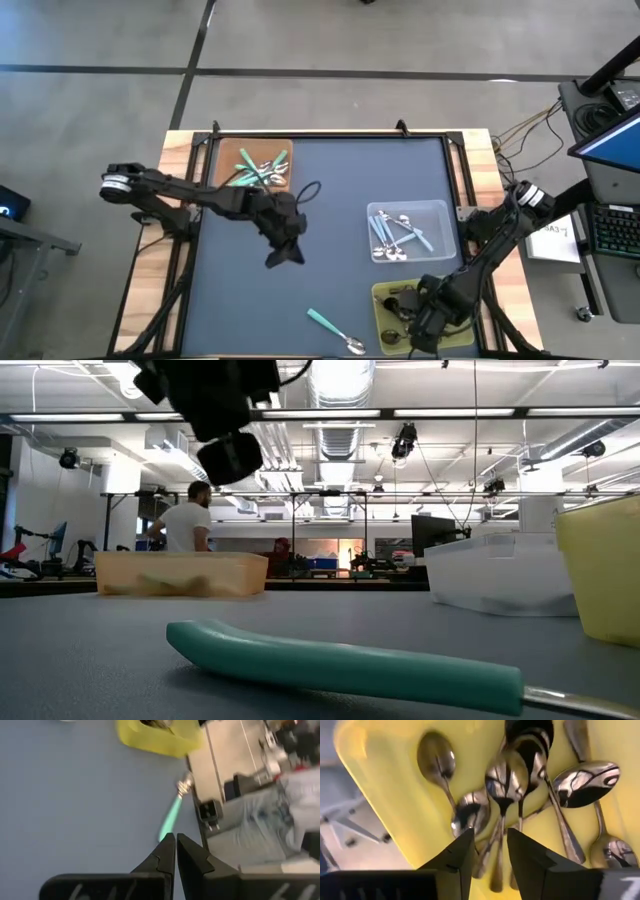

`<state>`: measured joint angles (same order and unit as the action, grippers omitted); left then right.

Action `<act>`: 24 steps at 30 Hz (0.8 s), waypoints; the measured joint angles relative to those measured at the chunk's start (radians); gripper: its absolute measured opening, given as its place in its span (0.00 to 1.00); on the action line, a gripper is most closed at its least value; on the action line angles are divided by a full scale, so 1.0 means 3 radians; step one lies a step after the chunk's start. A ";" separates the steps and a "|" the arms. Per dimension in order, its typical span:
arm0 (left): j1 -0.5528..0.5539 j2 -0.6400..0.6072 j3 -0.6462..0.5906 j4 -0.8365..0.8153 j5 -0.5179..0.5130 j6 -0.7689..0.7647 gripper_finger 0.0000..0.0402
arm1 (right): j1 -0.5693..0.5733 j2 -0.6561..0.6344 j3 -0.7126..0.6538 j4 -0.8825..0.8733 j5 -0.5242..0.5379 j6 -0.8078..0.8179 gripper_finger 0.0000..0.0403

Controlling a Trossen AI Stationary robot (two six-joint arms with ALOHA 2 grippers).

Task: Sort silverware by color (type)
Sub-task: Put the green spoon into the orange bin

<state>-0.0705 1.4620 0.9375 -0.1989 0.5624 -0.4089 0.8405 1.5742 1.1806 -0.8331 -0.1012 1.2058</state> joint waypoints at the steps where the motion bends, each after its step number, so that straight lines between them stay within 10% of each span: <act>1: -0.0053 -0.0019 0.0000 -0.0024 -0.0001 0.0054 0.00 | -0.0022 -0.0001 0.0023 -0.0007 0.0011 0.0055 0.27; 24: -0.0831 -0.0419 -0.0210 -0.0373 -0.0436 0.0804 0.02 | -0.0568 0.0620 0.1042 -0.0338 0.0285 0.0167 0.22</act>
<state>-0.3199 1.3364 0.8745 -0.3107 0.4317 -0.1678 0.6700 1.7603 1.4932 -0.9346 -0.0158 1.2558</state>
